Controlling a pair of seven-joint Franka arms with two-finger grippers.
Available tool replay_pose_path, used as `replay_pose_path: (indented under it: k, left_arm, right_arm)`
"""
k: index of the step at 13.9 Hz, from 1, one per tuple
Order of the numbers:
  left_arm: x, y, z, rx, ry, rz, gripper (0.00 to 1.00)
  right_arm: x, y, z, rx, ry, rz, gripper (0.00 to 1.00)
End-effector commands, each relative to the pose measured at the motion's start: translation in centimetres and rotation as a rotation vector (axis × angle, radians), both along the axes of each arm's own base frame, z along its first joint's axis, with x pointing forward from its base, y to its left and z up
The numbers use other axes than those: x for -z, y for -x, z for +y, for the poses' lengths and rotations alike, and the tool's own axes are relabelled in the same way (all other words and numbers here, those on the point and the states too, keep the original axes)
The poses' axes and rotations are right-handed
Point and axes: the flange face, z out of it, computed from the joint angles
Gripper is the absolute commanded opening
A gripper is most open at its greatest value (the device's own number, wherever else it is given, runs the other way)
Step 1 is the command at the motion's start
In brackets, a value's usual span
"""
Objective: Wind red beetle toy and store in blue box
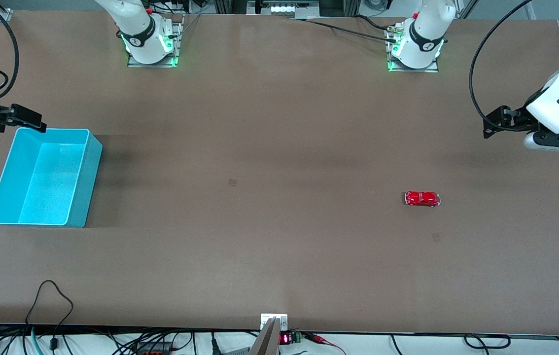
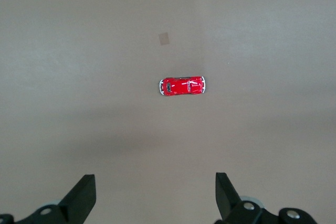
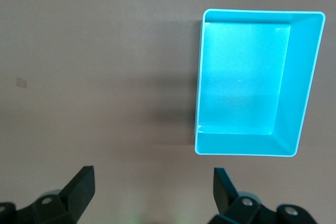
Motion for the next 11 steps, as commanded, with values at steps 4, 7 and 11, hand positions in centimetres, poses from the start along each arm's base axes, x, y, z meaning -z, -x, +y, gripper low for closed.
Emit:
replay_pose_path:
  k: [4, 7, 11]
  left_arm:
    - [-0.7, 0.1, -0.3, 0.003, 0.039, -0.002, 1.00]
    - [-0.2, 0.5, -0.4, -0.004, 0.039, 0.040, 1.00]
    - [0.7, 2.1, -0.4, 0.003, 0.034, 0.181, 1.00]
  right_arm:
    - [-0.4, 0.0, 0.4, -0.004, -0.002, -0.005, 1.00]
    - [-0.4, 0.0, 0.5, -0.004, -0.002, -0.005, 1.00]
    - [-0.5, 0.0, 0.7, -0.009, -0.004, -0.010, 1.00]
